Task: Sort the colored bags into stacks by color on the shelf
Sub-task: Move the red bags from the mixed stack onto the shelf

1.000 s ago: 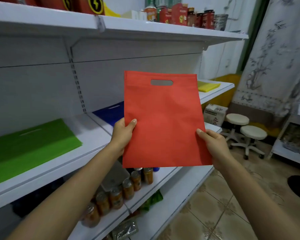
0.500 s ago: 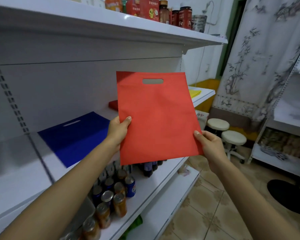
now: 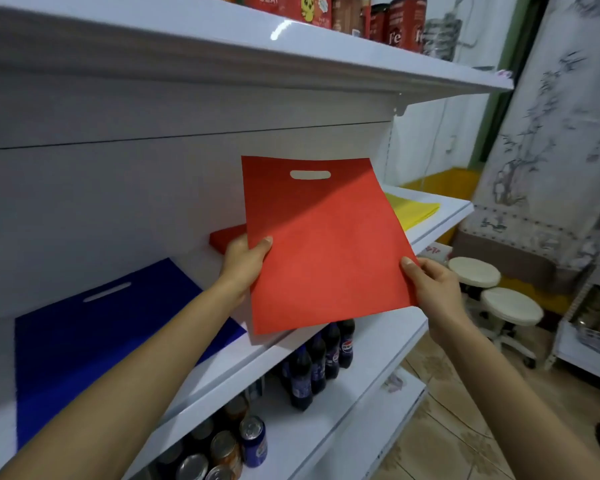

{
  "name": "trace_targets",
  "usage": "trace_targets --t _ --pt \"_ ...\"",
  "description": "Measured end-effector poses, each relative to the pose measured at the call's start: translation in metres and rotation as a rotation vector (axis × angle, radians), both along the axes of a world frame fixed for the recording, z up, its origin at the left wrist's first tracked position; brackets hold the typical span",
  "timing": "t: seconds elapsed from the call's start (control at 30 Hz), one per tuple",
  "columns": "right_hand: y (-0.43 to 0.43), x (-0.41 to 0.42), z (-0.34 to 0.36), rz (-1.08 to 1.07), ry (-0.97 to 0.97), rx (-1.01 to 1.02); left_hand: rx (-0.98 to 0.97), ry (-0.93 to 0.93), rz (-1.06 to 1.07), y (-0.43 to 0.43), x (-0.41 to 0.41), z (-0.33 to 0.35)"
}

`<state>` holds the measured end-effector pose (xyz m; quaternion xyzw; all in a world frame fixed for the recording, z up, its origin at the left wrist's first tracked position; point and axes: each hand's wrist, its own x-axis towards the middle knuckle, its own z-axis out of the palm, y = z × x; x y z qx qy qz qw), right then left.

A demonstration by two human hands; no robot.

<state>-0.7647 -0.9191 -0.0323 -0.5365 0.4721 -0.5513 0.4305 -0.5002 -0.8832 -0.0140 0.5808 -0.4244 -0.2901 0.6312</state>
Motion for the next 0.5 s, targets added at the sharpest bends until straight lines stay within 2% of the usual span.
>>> trace_targets --t 0.27,0.5 --pt "-0.098 0.028 -0.001 0.096 0.031 -0.144 0.171 -0.105 0.154 -0.021 0.009 -0.014" --pt "-0.175 0.056 -0.004 0.326 0.246 -0.262 0.205 -0.082 0.424 -0.033 0.001 -0.024"
